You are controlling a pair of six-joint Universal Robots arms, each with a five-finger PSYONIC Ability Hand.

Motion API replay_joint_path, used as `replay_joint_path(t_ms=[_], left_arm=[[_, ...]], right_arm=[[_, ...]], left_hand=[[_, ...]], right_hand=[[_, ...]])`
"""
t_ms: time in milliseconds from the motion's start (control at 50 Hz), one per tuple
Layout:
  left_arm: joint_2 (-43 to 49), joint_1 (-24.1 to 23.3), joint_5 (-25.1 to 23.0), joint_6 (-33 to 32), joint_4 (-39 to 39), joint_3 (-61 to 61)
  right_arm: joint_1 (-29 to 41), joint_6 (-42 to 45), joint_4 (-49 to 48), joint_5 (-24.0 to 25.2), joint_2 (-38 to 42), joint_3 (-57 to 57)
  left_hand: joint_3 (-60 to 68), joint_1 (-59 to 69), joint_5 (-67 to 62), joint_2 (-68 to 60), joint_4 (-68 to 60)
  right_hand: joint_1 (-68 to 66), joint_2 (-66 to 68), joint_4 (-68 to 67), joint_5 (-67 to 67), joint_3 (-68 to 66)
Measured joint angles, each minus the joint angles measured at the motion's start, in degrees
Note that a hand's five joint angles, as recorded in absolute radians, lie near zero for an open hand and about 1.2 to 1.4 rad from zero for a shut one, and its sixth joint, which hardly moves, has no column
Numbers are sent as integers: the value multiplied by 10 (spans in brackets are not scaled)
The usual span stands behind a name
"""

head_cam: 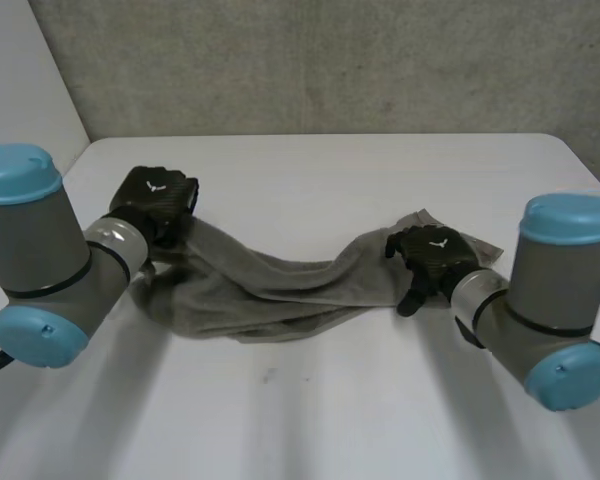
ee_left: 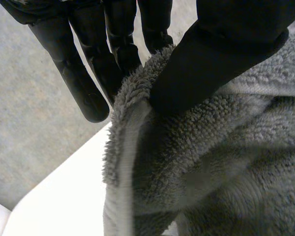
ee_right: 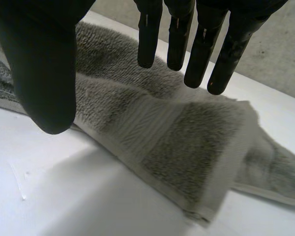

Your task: Fold the towel.

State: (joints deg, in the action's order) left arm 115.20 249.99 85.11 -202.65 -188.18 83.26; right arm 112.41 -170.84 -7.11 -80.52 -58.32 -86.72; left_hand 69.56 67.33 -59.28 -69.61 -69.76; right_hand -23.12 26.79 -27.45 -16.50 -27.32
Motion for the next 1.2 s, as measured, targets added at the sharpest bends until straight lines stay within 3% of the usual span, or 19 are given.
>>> replay_joint_path(t_ms=[280,340,460,560,700,840,960,1120,1200], left_arm=[[-12,1,1,2,3,12],[-11,3,1,3,3,16],[-18,5,1,1,4,20],[-42,6,3,1,6,21],[-74,7,4,-3,39,28],[-68,7,0,-6,125,40],[-44,7,-2,-26,166,54],[1,9,-2,-92,155,36],[35,11,-1,-116,96,-27]], right_arm=[[21,11,-46,-11,97,65],[22,12,-61,-29,101,74],[19,12,-65,-69,19,72],[16,33,-17,-68,-62,81],[7,152,174,-31,-128,128],[-18,258,327,-16,-123,136],[-32,284,375,9,-108,122],[-34,321,384,34,-48,145],[-30,298,337,16,-1,229]], left_hand=[[0,0,0,0,0],[0,0,0,0,0],[0,0,0,0,0],[0,0,0,0,0],[0,0,0,0,0],[0,0,0,-1,0],[1,-1,0,-1,0],[1,-1,0,-1,0],[1,-1,0,-1,0]], right_hand=[[-138,165,-152,-143,-159],[-305,399,-391,-368,-388],[-305,404,-407,-373,-398],[-305,404,-408,-378,-398],[-305,404,-408,-382,-405],[-305,404,-408,-382,-405],[-305,404,-408,-382,-405],[-305,404,-408,-382,-405],[-305,405,-409,-382,-405]])
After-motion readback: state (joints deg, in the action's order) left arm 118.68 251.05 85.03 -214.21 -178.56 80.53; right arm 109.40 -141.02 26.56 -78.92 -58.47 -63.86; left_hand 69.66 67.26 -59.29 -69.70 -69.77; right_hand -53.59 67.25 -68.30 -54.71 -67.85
